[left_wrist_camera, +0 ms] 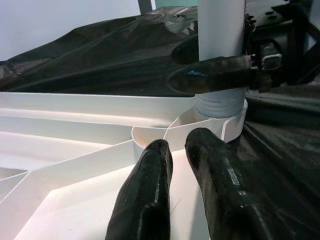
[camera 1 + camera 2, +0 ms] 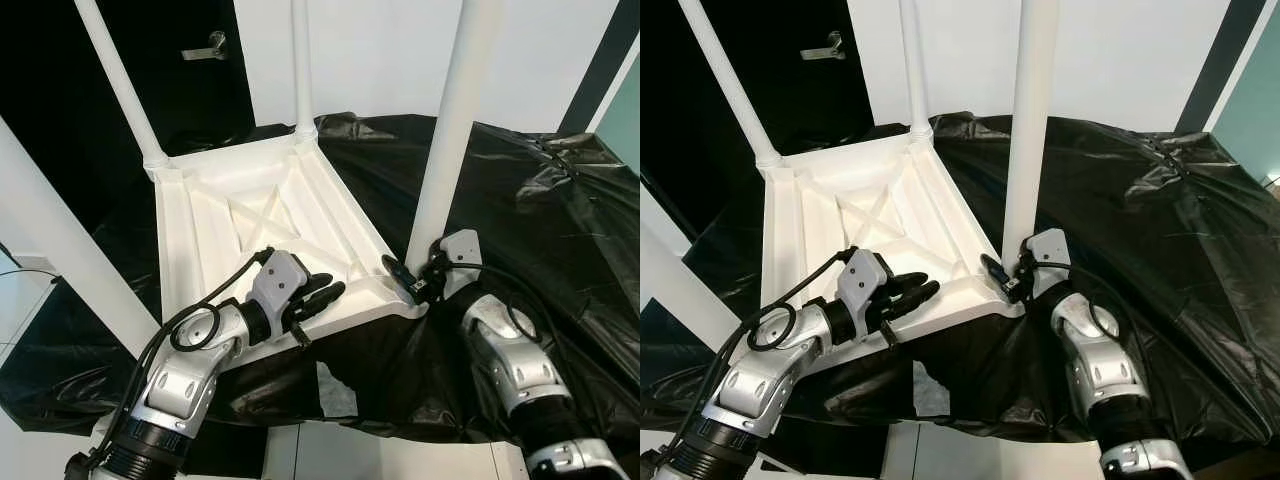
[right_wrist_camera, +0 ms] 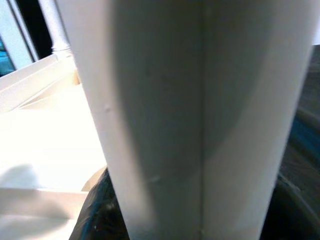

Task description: Building children table

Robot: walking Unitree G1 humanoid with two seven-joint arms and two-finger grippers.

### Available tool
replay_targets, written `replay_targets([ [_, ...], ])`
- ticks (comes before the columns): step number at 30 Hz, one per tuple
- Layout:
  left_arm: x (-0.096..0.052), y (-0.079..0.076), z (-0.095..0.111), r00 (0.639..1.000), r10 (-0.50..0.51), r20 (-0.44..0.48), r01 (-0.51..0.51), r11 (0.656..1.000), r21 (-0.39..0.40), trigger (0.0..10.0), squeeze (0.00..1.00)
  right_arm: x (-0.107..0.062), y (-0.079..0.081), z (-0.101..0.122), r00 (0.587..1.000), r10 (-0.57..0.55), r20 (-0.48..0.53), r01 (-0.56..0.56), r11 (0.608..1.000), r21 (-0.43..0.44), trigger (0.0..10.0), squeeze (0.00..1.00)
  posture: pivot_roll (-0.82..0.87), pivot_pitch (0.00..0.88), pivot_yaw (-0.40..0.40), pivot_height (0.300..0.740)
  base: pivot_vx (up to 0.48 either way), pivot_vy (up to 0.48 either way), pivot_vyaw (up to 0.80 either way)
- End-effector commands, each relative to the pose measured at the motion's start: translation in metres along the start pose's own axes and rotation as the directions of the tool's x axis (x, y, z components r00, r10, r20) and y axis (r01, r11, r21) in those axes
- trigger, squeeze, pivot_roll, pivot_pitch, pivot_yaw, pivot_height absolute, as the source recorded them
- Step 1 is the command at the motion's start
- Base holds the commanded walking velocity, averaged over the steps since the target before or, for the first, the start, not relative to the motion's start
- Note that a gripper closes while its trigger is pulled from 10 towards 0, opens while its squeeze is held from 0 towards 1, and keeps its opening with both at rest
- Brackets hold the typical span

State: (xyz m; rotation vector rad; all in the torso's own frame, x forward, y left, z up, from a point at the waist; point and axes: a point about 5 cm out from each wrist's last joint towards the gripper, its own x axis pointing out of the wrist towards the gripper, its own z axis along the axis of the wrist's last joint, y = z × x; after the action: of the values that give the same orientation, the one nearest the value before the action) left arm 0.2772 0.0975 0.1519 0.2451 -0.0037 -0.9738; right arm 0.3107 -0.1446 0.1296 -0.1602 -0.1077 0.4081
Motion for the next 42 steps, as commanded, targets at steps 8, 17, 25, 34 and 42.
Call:
replay_targets([
  [8, 0.0, -0.006, 0.002, 0.998, -0.058, 0.012, 0.058, 0.998, -0.002, 10.0, 0.0, -0.008, 0.015, -0.01, 0.912, -0.4, -0.093, 0.407, 0.91, 0.072, 10.0, 0.0, 0.03, 0.0, 0.011, 0.74, 0.0, 0.0, 0.0],
  [17, -0.002, -0.007, 0.0, 0.998, -0.055, 0.008, 0.055, 0.998, -0.008, 10.0, 0.0, -0.006, 0.031, -0.006, 0.924, -0.374, -0.084, 0.381, 0.919, 0.101, 10.0, 0.0, 0.04, 0.0, 0.001, 0.74, 0.0, 0.0, 0.0],
  [25, -0.002, -0.007, 0.001, 0.999, -0.049, 0.009, 0.049, 0.999, -0.004, 10.0, 0.0, -0.009, 0.025, 0.001, 0.929, -0.366, -0.05, 0.369, 0.918, 0.146, 10.0, 1.0, 0.04, 0.0, -0.005, 0.74, 0.0, 0.0, 0.0],
  [34, -0.002, -0.006, 0.001, 0.999, -0.047, 0.007, 0.047, 0.999, -0.003, 10.0, 0.0, -0.024, 0.005, 0.01, 0.988, -0.15, 0.025, 0.145, 0.981, 0.129, 10.0, 0.0, 0.02, 0.0, 0.007, 0.74, 0.0, 0.0, 0.0],
  [42, -0.003, -0.003, 0.002, 0.999, -0.043, 0.006, 0.043, 0.999, -0.003, 10.0, 0.0, -0.016, -0.011, 0.01, 0.99, 0.14, 0.002, -0.14, 0.989, 0.045, 10.0, 0.0, 0.03, 0.0, 0.02, 0.74, 0.0, 0.0, 0.0],
])
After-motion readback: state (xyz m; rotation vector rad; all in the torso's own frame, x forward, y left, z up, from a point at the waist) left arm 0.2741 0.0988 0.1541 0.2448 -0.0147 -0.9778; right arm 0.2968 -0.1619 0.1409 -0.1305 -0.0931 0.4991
